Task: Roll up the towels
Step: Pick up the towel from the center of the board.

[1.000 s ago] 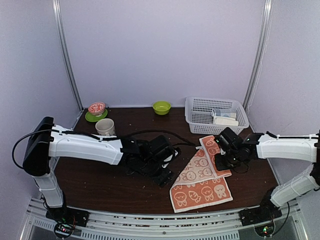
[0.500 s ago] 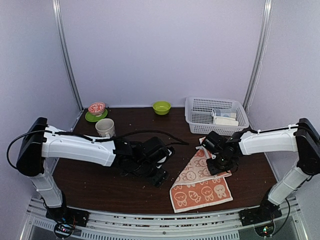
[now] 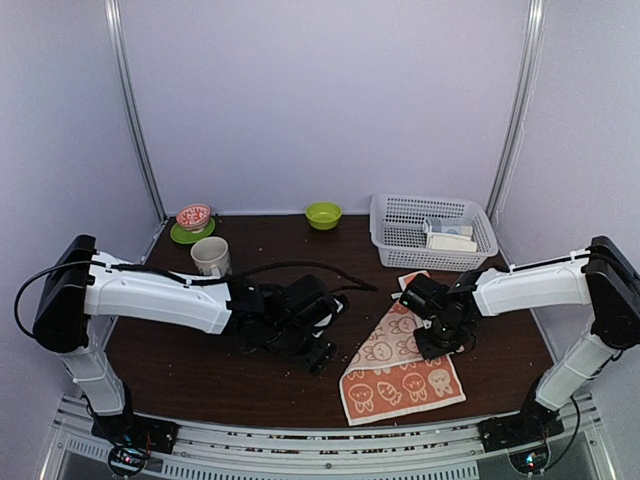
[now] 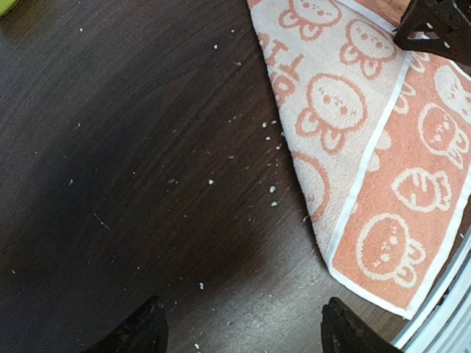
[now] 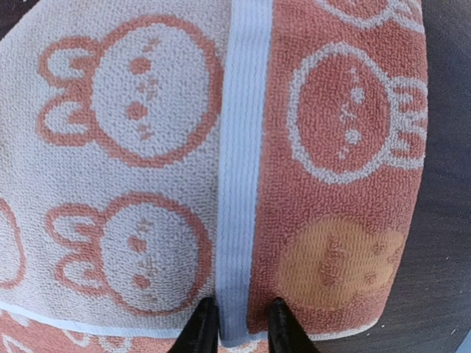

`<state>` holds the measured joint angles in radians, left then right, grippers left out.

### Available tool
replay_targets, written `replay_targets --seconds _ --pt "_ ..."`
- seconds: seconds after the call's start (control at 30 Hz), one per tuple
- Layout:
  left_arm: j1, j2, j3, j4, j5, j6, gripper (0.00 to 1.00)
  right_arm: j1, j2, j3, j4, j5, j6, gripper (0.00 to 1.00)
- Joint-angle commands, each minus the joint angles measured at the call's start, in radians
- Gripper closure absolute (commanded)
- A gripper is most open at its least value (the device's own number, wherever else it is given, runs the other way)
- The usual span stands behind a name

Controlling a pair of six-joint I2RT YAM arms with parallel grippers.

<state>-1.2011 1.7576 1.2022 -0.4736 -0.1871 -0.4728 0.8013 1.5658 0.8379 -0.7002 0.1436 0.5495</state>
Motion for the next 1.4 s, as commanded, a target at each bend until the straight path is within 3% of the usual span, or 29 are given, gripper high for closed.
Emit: replay_targets --seconds 0.0,0.2,0.27,0.37,0.4,0.6,0.77,0.87,1.0,1.2,1.3,1.37 --pt "0.008 -0.009 -0.012 0.035 -0.002 -0.013 0.27 0.004 0.003 -0.011 -0.017 0.044 0.018 0.78" --pt "0.008 -0.013 -0.024 0.039 -0.002 -0.016 0.27 0.001 0.020 -0.029 -0.015 0.049 0.020 0.74" --pt "0.008 -0.014 -0.026 0.042 0.000 -0.016 0.27 0.000 0.021 -0.038 -0.010 0.050 0.022 0.79" --pt "0.008 -0.013 -0.026 0.044 -0.001 -0.018 0.27 -0.002 -0.012 -0.039 -0.016 0.062 0.037 0.94" --pt "0.008 -0.016 -0.027 0.043 -0.003 -0.019 0.27 -0.002 -0.036 -0.033 -0.025 0.069 0.044 1.00" --pt "0.009 -0.064 -0.036 0.036 -0.059 -0.035 0.28 0.000 -0.274 0.133 -0.106 0.041 0.041 1.00" --pt "0.011 -0.131 -0.056 0.066 -0.121 -0.036 0.27 0.001 -0.442 0.287 -0.044 -0.144 -0.025 1.00" --pt "0.011 -0.156 -0.082 0.125 -0.099 -0.020 0.21 0.003 -0.499 0.340 -0.006 -0.158 -0.015 1.00" --pt "0.011 -0.153 -0.106 0.180 -0.052 -0.020 0.03 0.001 -0.536 0.299 0.096 -0.102 0.037 1.00" --pt "0.007 -0.236 -0.295 0.457 0.001 -0.018 0.02 -0.005 -0.552 0.159 0.288 -0.044 0.201 1.00" --pt "-0.008 -0.261 -0.399 0.631 0.045 0.057 0.02 -0.016 -0.553 0.119 0.356 -0.026 0.270 1.00" --pt "-0.020 -0.251 -0.374 0.603 0.077 0.123 0.02 -0.023 -0.548 0.114 0.382 -0.014 0.292 1.00"
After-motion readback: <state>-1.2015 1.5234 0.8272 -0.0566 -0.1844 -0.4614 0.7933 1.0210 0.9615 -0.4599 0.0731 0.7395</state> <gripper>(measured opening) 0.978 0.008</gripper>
